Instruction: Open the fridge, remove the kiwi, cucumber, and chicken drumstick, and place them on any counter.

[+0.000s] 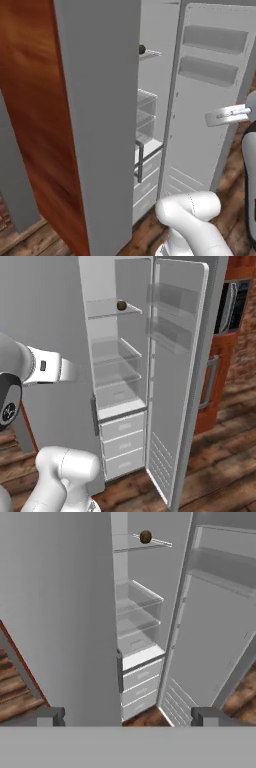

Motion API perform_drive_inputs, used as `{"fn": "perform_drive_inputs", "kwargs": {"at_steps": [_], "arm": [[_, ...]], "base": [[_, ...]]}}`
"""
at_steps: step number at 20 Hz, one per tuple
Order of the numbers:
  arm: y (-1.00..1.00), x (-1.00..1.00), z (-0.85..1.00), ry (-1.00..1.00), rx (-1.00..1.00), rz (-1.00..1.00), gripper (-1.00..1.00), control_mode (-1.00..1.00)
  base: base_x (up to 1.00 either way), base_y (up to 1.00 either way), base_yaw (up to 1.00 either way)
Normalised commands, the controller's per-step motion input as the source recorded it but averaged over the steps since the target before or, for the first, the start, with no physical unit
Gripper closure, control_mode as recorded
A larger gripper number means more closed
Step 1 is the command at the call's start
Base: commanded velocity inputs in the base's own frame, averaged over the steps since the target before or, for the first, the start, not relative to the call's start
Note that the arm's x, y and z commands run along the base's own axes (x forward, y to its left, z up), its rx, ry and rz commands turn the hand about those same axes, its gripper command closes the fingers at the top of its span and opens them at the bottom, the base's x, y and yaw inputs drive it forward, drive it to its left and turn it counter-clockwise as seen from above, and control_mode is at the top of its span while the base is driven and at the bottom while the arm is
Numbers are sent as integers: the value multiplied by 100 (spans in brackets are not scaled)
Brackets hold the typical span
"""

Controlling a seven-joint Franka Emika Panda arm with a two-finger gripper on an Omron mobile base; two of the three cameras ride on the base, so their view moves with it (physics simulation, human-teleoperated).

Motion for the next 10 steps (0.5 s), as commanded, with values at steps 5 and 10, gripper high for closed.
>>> {"fn": "perform_drive_inputs", "kwargs": {"at_steps": [5,10], "arm": [[0,0,0,0,0,0,-100,100],[0,0,0,0,0,0,-100,100]], "base": [[50,1,40],[41,-7,42]]}}
